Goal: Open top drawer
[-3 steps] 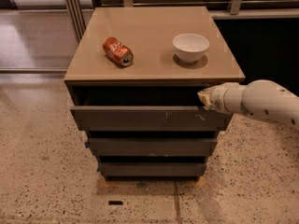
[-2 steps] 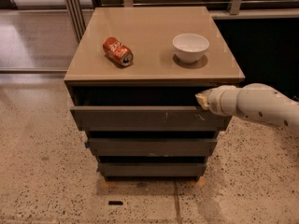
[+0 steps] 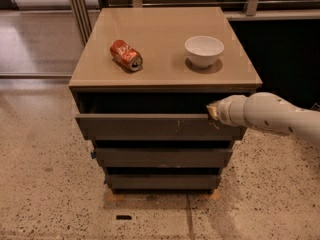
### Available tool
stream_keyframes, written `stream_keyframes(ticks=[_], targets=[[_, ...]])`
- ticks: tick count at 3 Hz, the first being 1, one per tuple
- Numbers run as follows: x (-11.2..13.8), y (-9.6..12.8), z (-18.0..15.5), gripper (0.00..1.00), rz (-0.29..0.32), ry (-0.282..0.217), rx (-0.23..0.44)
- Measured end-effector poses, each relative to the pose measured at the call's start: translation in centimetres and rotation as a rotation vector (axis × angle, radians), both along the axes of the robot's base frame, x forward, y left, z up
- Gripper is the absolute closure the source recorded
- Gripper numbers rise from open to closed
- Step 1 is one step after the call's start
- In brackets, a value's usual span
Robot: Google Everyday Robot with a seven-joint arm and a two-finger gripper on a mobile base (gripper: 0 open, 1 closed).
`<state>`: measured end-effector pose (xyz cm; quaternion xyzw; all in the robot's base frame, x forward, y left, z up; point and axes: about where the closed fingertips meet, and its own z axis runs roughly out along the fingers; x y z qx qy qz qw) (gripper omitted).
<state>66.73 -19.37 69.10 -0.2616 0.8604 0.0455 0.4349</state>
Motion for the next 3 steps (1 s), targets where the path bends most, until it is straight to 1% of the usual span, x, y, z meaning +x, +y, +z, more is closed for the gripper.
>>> stream_keyframes(ticks=[1, 2, 3], targets=[[0.77, 0.20, -0.81, 1.00, -0.011, 0.015, -0.018], [0.73, 0.26, -0.88, 1.00, 0.027, 0.047, -0.056], [-0.11, 0.39, -1.43, 1.00, 0.081, 0.089, -0.077]])
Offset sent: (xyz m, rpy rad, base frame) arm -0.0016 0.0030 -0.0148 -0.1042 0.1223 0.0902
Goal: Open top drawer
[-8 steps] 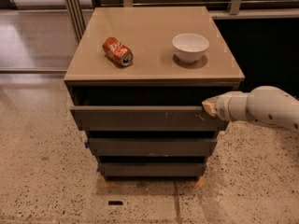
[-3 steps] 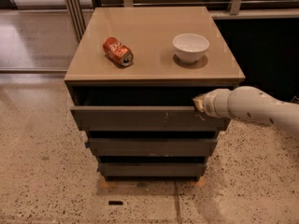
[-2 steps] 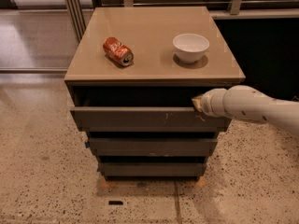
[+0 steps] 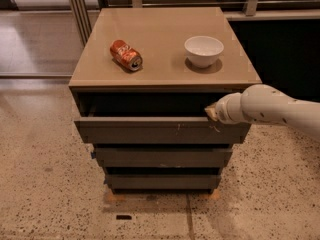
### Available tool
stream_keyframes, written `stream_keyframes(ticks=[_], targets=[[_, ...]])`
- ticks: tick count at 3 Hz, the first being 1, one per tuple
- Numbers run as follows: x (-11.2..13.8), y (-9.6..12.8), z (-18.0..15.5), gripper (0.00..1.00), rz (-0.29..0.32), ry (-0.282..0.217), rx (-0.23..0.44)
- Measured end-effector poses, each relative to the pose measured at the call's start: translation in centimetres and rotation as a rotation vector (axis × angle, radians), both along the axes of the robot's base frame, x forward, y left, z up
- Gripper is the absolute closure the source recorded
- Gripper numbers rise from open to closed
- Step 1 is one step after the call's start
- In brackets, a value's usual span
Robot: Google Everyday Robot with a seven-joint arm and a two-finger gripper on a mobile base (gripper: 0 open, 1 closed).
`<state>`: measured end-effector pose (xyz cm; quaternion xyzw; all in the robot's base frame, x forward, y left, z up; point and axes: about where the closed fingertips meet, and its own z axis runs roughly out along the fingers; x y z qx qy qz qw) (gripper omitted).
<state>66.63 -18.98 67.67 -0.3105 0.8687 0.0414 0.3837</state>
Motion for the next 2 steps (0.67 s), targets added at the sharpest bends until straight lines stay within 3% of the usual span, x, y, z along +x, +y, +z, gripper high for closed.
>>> stream_keyframes(ticks=[1, 2], targets=[[0.0, 0.0, 0.5, 1.00, 0.000, 0.000, 0.000], [-1.3, 0.0, -0.1, 1.00, 0.052, 0.023, 0.006]])
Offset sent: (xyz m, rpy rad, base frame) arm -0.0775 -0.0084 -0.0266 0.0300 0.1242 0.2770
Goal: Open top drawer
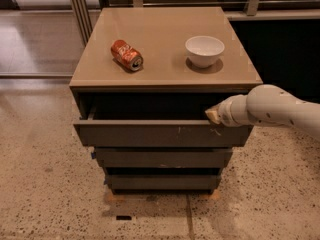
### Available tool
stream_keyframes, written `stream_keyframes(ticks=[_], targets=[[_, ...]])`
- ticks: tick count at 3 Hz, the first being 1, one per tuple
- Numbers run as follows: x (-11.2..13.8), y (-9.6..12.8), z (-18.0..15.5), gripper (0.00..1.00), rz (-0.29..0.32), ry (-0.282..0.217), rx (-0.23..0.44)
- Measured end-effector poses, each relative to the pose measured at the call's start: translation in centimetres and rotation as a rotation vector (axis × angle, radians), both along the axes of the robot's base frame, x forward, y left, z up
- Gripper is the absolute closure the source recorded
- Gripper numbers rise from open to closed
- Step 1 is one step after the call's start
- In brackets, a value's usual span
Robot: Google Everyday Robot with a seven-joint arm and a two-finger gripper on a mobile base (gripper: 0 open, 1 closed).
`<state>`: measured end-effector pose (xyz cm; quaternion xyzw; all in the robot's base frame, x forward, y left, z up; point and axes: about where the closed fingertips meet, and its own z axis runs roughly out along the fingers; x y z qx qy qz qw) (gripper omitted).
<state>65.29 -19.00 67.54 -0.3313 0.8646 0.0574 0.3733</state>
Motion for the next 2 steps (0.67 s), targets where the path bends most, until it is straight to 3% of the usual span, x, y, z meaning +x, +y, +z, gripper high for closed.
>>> stream_keyframes(ticks=[2], targets=[[-1.4, -0.1, 0.2, 1.00, 0.029, 0.029, 0.023]])
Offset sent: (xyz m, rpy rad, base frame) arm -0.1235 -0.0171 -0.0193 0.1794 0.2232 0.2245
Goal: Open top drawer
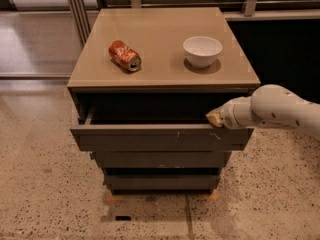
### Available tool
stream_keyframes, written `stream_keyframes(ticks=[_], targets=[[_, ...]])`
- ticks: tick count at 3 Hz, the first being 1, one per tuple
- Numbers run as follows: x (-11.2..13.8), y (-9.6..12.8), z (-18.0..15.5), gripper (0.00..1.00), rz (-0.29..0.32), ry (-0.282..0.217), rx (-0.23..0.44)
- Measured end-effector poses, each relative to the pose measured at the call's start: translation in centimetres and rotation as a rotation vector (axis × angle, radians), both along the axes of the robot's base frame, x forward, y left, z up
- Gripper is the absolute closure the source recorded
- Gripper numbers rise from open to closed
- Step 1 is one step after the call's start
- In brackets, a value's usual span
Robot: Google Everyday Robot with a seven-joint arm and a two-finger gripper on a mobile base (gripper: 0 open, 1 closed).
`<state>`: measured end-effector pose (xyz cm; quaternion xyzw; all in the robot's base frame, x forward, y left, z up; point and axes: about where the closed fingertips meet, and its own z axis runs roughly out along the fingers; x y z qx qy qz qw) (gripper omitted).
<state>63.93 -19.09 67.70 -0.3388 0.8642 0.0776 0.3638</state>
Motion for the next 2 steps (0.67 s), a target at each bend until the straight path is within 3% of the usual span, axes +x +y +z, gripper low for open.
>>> stream_keyframes(ticks=[1, 2], targets=[[0.0, 0.0, 0.1, 1.00, 0.000, 0.000, 0.000], [-3.4, -0.2, -0.6, 1.00, 0.044, 0.056, 0.051]])
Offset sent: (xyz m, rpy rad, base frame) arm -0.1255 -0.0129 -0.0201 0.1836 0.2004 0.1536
